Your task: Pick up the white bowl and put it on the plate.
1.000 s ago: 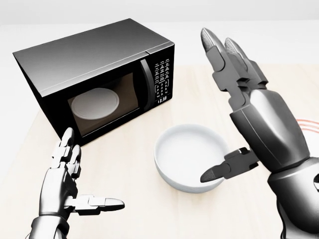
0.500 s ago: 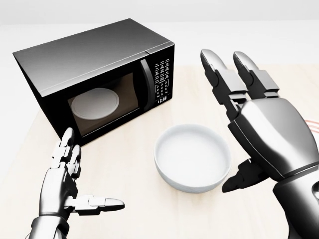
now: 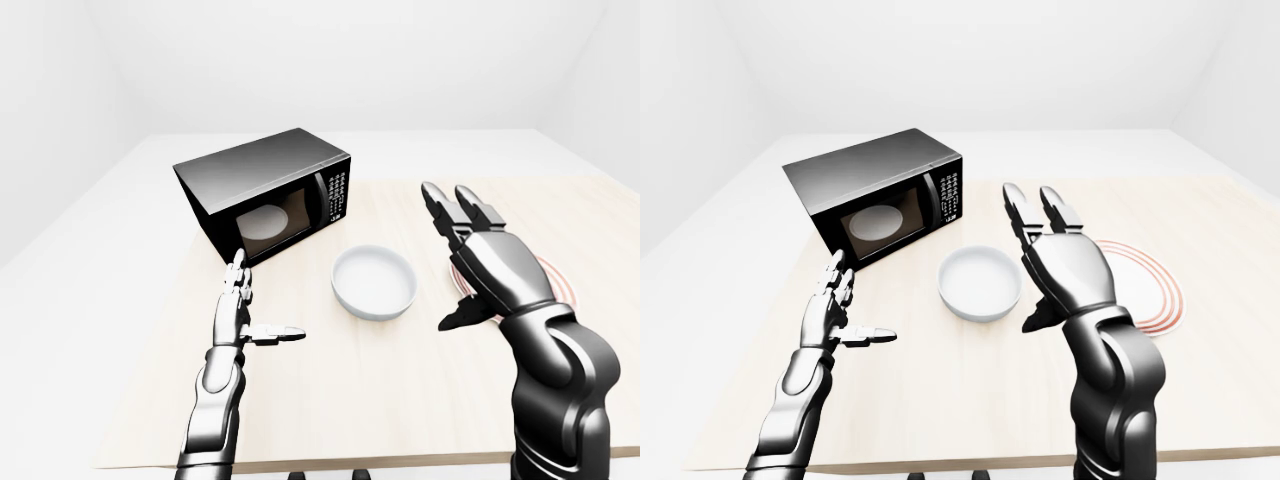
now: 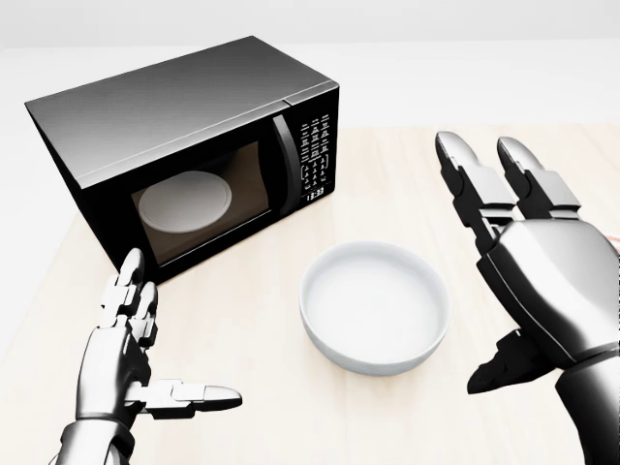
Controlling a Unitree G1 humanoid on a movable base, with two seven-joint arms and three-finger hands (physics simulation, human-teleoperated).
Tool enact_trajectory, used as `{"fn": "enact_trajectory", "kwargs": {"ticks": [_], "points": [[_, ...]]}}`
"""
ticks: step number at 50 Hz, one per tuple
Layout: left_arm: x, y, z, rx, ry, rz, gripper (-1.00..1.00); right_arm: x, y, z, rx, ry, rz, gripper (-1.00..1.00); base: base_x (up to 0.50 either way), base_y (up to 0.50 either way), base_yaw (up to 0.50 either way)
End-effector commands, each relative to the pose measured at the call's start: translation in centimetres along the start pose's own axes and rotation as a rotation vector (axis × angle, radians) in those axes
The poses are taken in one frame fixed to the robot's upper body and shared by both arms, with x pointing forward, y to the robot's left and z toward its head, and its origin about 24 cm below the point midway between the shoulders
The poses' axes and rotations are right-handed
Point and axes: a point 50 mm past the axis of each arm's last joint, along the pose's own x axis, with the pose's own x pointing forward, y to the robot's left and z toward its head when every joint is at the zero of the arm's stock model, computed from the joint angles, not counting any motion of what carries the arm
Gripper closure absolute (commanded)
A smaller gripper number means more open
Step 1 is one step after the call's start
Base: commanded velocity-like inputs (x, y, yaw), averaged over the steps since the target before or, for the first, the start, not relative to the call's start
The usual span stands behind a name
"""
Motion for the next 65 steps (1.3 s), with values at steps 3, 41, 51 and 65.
{"fn": "enact_trajectory", "kwargs": {"ticks": [3,41,51,65], "points": [[0.0,0.0,0.0,0.000,0.000,0.000,-1.00,0.7,0.7,-0.4,0.009,0.015,0.039,-1.00,0.00,0.00,0.00],[0.0,0.0,0.0,0.000,0.000,0.001,-1.00,1.5,5.4,0.9,0.013,-0.017,0.228,-1.00,0.00,0.00,0.00],[0.0,0.0,0.0,0.000,0.000,0.000,-1.00,1.4,5.5,0.9,0.010,-0.016,0.232,-1.00,0.00,0.00,0.00],[0.0,0.0,0.0,0.000,0.000,0.000,-1.00,1.2,7.8,0.5,-0.012,-0.009,0.334,-1.00,0.00,0.00,0.00]]}}
